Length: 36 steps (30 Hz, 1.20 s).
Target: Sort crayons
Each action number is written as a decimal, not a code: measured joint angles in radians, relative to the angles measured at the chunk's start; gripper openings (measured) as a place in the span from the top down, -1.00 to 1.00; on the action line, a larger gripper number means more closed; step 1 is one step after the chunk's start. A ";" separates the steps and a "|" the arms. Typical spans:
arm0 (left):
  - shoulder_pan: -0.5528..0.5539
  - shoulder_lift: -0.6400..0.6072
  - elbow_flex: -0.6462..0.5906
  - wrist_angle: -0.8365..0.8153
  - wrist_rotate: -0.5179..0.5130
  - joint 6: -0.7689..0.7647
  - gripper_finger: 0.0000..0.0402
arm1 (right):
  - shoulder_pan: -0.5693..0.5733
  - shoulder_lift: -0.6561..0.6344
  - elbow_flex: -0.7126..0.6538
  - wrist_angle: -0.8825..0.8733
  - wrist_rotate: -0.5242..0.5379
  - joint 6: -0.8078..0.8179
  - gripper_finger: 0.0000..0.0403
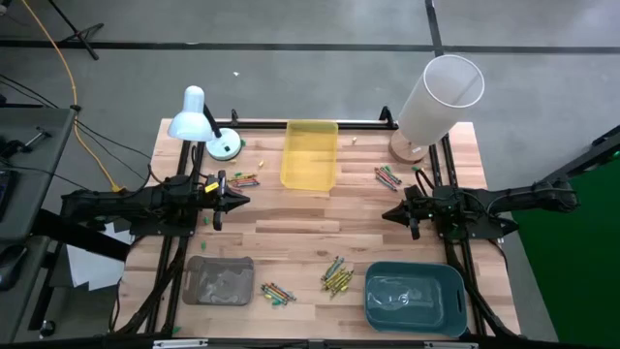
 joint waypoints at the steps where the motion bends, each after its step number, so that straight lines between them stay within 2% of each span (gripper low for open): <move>1: 0.000 0.000 0.000 0.000 0.000 0.000 1.00 | 0.000 0.000 0.000 0.000 0.000 0.000 1.00; 7: 0.000 0.000 0.000 0.000 0.000 0.000 1.00 | 0.000 0.000 0.000 0.008 0.016 -0.009 1.00; 10: 0.000 0.000 0.000 0.000 0.000 0.000 1.00 | -0.008 0.000 0.000 0.098 0.176 -0.072 1.00; 13: 0.000 0.000 0.000 0.000 0.000 0.000 1.00 | -0.020 0.004 0.000 0.307 0.355 -0.077 1.00; 14: 0.000 0.000 0.000 0.000 0.000 0.000 1.00 | -0.025 0.011 0.000 0.377 0.376 -0.091 1.00; 17: 0.000 0.000 0.000 0.000 0.000 0.000 1.00 | -0.034 0.060 0.001 0.576 0.293 -0.204 1.00; 19: 0.000 0.000 0.000 0.000 0.000 0.000 1.00 | -0.035 0.122 0.026 0.611 0.254 -0.257 1.00; 21: 0.000 0.000 0.000 0.001 0.000 0.000 1.00 | -0.035 0.191 0.079 0.552 0.278 -0.288 1.00; 23: 0.000 0.000 0.000 0.001 0.000 0.000 1.00 | -0.040 0.253 0.161 0.402 0.321 -0.313 1.00; 27: 0.000 0.000 0.000 0.001 0.000 0.000 1.00 | -0.082 0.377 0.375 -0.109 0.361 -0.230 0.98; 30: 0.000 0.000 0.000 0.001 0.000 0.000 1.00 | -0.113 0.485 0.494 -0.441 0.378 -0.127 0.89; 32: 0.000 0.000 0.000 0.001 0.000 0.000 1.00 | -0.133 0.550 0.529 -0.553 0.376 -0.052 0.77; 36: 0.000 0.000 0.000 0.001 0.000 0.000 1.00 | -0.172 0.672 0.529 -0.622 0.335 0.013 0.46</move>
